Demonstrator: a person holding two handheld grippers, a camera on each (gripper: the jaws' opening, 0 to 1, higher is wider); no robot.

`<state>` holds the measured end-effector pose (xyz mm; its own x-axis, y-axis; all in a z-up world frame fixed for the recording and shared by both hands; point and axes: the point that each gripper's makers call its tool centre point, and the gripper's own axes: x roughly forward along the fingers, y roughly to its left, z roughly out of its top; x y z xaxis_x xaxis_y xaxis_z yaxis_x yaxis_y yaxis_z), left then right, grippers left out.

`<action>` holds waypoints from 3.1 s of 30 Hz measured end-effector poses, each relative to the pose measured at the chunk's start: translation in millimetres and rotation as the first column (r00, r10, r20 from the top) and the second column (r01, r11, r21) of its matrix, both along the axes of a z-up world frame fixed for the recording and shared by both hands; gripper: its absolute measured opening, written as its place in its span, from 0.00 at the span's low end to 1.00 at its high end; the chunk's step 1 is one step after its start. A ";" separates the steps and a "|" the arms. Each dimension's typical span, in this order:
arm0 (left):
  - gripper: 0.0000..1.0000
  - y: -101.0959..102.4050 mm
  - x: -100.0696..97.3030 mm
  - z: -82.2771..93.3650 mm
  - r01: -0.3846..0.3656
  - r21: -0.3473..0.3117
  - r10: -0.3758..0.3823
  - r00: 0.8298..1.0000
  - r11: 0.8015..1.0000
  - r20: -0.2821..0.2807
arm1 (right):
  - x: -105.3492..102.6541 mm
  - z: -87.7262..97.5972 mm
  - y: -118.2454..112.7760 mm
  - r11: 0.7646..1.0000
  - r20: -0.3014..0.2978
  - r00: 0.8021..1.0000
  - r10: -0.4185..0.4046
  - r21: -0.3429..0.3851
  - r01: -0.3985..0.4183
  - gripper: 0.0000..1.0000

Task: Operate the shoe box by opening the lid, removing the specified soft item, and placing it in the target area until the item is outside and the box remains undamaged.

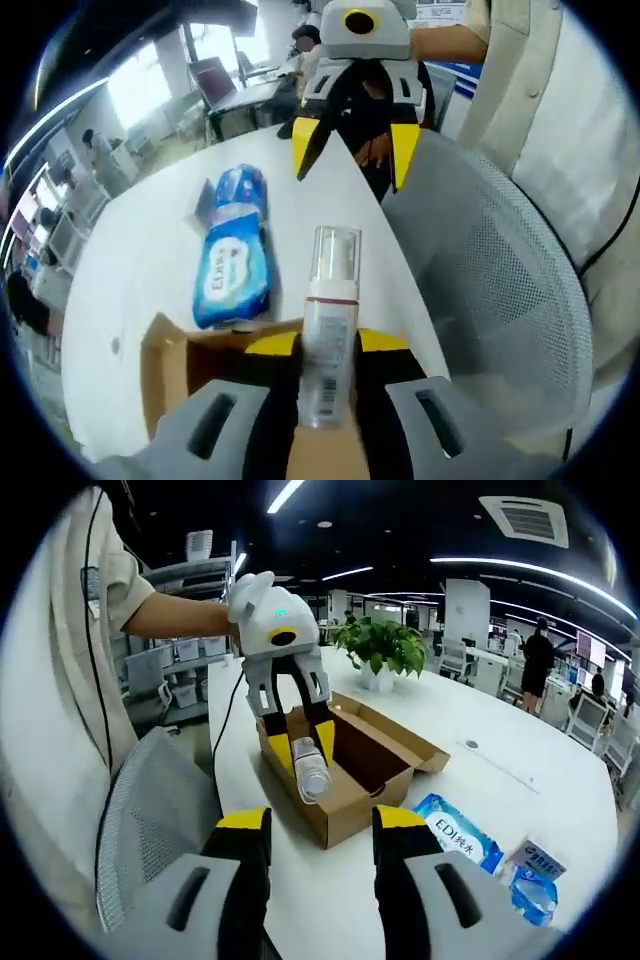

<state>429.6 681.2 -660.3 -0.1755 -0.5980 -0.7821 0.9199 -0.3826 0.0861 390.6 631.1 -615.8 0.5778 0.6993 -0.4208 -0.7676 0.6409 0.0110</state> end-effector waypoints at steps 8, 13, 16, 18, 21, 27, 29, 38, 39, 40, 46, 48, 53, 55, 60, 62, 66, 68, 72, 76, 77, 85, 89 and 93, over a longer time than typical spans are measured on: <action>0.18 -17.8 -15.4 5.8 0.039 -0.039 -0.041 0.999 0.998 -0.031 | -0.6 0.5 10.3 0.999 0.015 0.999 0.037 -0.016 -0.037 0.28; 0.18 -25.1 -21.7 10.4 0.046 -0.071 -0.050 0.997 0.996 -0.058 | 0.8 -0.1 9.5 0.999 0.025 0.999 0.042 -0.034 -0.041 0.21; 0.18 -28.3 -24.1 12.4 0.052 -0.086 -0.058 0.996 0.995 -0.064 | 0.8 1.0 9.1 0.998 0.032 0.998 0.046 -0.046 -0.045 0.19; 0.18 -30.7 -26.0 12.1 0.062 -0.091 -0.068 0.996 0.994 -0.060 | 0.8 3.6 9.6 0.998 0.041 0.998 0.048 -0.045 -0.046 0.18; 0.18 -33.5 -27.1 12.0 0.067 -0.097 -0.073 0.995 0.993 -0.063 | 0.1 2.8 9.0 0.996 0.048 0.997 0.060 -0.068 -0.057 0.17; 0.18 -36.0 -29.3 12.1 0.075 -0.102 -0.083 0.994 0.992 -0.072 | -2.5 -0.4 5.8 0.994 0.048 0.997 0.066 -0.096 -0.061 0.17; 0.18 -36.7 -29.9 12.4 0.078 -0.104 -0.085 0.994 0.992 -0.073 | -3.5 -4.2 3.9 0.991 0.042 0.997 0.067 -0.116 -0.062 0.17; 0.18 -38.1 -31.7 11.4 0.086 -0.097 -0.093 0.993 0.992 -0.072 | -4.1 -4.9 4.3 0.991 0.041 0.997 0.069 -0.121 -0.064 0.17; 0.18 -38.4 -31.7 10.9 0.088 -0.095 -0.094 0.993 0.992 -0.068 | -4.4 -5.5 4.8 0.990 0.039 0.997 0.072 -0.126 -0.067 0.17; 0.18 -38.5 -31.6 10.3 0.089 -0.094 -0.095 0.993 0.992 -0.067 | -4.6 -6.0 4.9 0.989 0.040 0.996 0.075 -0.131 -0.070 0.17; 0.19 -40.3 -32.6 7.9 0.076 -0.089 -0.084 0.993 0.993 -0.086 | -5.9 -6.2 4.2 0.989 0.030 0.997 0.072 -0.134 -0.068 0.17; 0.20 -41.7 -32.0 8.1 0.068 -0.099 -0.077 0.993 0.993 -0.086 | -5.5 -5.4 3.0 0.988 0.033 0.997 0.068 -0.142 -0.062 0.16; 0.21 -44.8 -30.6 11.5 0.045 -0.127 -0.058 0.993 0.991 -0.100 | -3.9 -3.0 -0.6 0.990 0.020 0.998 0.055 -0.132 -0.052 0.16; 0.21 -46.0 -29.5 12.1 0.043 -0.135 -0.056 0.994 0.990 -0.094 | -1.5 -2.1 -2.2 0.991 0.013 0.999 0.047 -0.124 -0.045 0.16; 0.26 -49.7 -19.2 14.6 0.007 -0.153 -0.020 0.996 0.988 -0.087 | 2.5 1.3 -4.3 0.991 0.015 0.999 0.046 -0.124 -0.044 0.16; 0.31 -50.3 -13.6 16.6 -0.018 -0.160 0.004 0.996 0.987 -0.086 | 3.5 2.2 -5.5 0.990 0.014 0.999 0.050 -0.129 -0.047 0.16; 0.37 -48.0 -4.4 19.7 -0.053 -0.184 0.038 0.996 0.981 -0.083 | 7.0 3.8 -10.3 0.989 0.011 0.998 0.055 -0.140 -0.053 0.16; 0.38 -45.9 0.7 20.4 -0.081 -0.190 0.065 0.994 0.978 -0.089 | 9.3 4.6 -13.3 0.988 0.011 0.998 0.055 -0.143 -0.053 0.16; 0.45 -41.3 8.4 23.5 -0.135 -0.209 0.115 0.988 0.968 -0.105 | 12.8 5.7 -18.2 0.986 0.012 0.998 0.060 -0.156 -0.058 0.16; 0.52 -34.9 14.6 25.6 -0.187 -0.210 0.164 0.979 0.960 -0.121 | 17.3 10.0 -23.4 0.985 0.017 0.998 0.064 -0.164 -0.061 0.16; 0.54 -32.2 16.3 26.1 -0.199 -0.210 0.176 0.977 0.957 -0.124 | 18.4 10.5 -24.8 0.984 0.018 0.998 0.065 -0.167 -0.061 0.16; 0.61 -12.4 29.8 26.7 -0.314 -0.217 0.290 0.947 0.924 -0.136 | 30.4 19.0 -42.5 0.972 0.024 0.996 0.089 -0.220 -0.082 0.16; 0.64 -0.7 35.5 27.6 -0.380 -0.230 0.352 0.923 0.896 -0.152 | 39.1 26.0 -54.3 0.963 0.023 0.994 0.103 -0.253 -0.093 0.16; 0.67 10.7 42.7 30.6 -0.448 -0.245 0.416 0.893 0.860 -0.172 | 47.5 29.8 -64.1 0.948 0.015 0.992 0.126 -0.297 -0.116 0.16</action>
